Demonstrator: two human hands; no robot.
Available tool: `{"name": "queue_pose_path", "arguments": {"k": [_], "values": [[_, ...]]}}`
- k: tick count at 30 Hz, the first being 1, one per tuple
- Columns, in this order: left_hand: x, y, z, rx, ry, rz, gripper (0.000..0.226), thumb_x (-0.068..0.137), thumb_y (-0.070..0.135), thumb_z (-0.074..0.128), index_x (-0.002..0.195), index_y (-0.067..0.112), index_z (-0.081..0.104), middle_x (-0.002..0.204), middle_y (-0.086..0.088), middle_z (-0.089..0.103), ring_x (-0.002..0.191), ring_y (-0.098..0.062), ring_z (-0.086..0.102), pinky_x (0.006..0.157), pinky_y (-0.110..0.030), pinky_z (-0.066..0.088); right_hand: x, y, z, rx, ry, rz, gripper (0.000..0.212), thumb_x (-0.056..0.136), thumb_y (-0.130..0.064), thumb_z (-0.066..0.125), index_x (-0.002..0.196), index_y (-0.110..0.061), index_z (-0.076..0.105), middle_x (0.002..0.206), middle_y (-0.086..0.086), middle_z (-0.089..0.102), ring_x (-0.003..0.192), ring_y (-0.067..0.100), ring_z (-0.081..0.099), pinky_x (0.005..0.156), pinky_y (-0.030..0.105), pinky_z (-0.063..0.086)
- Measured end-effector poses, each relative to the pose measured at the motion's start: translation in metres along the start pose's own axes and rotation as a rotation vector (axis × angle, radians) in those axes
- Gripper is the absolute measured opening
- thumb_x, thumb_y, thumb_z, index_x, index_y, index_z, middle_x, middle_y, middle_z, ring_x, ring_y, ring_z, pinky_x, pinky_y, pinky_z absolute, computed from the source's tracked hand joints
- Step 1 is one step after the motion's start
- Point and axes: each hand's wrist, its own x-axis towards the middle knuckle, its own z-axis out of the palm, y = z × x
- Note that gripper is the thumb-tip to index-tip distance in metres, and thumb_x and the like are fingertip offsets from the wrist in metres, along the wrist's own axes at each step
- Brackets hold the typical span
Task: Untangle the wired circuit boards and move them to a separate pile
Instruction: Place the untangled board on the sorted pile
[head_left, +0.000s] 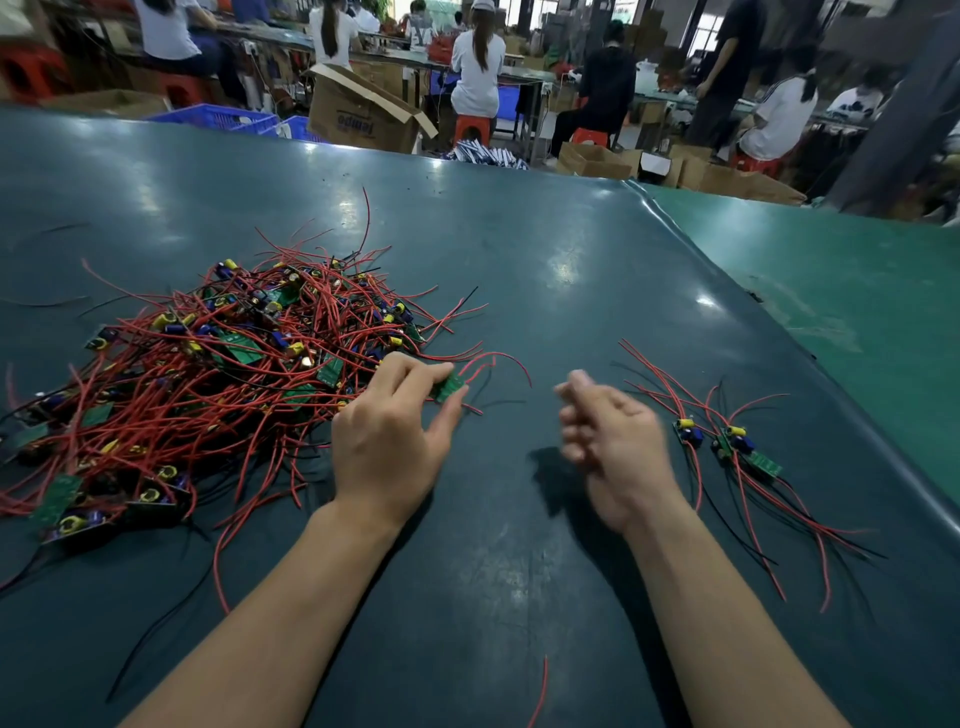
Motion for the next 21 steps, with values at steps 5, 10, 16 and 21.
{"name": "queue_pose_path", "arguments": {"k": [5,10,16,21], "values": [[-0.001,0.007,-0.002,-0.211,-0.235,0.311,0.026,0.087,0.021,0.061,0.105,0.006,0.072,0.095,-0.007,0.066,0.076,-0.026,0.066,0.061,-0.039,0.055,-0.025,0.015,0.027,-0.091,-0.398,0.150,0.034,0.078,-0.050,0.062,0.082,-0.017,0.063,0.059,-0.002,0.059,0.042,0.007,0.048,0.034,0.017,0.033],[0.002,0.003,-0.005,-0.220,-0.289,0.250,0.048,0.086,0.041,0.063,0.119,0.006,0.068,0.097,-0.004,0.070,0.083,-0.026,0.069,0.069,-0.041,0.057,-0.021,0.015,0.022,-0.280,-0.239,-0.092,0.026,0.090,-0.034,0.062,0.075,-0.017,0.073,0.058,0.004,0.063,0.041,0.012,0.053,0.034,0.019,0.040],[0.010,-0.014,-0.007,-0.059,-0.244,0.329,0.023,0.088,0.033,0.063,0.087,0.015,0.078,0.078,0.002,0.072,0.068,-0.022,0.066,0.068,-0.040,0.044,-0.015,0.006,0.014,-0.181,-0.083,-0.072,0.029,0.095,-0.022,0.061,0.074,-0.002,0.062,0.059,0.011,0.067,0.043,0.015,0.059,0.040,0.020,0.047],[0.015,-0.026,-0.012,0.036,-0.012,0.101,0.010,0.088,0.017,0.071,0.091,0.010,0.077,0.086,-0.004,0.074,0.079,-0.027,0.068,0.075,-0.042,0.046,-0.009,-0.006,0.005,0.009,0.301,-0.262,0.034,0.098,-0.021,0.059,0.070,-0.002,0.064,0.054,0.007,0.066,0.040,0.014,0.059,0.039,0.020,0.047]]}}
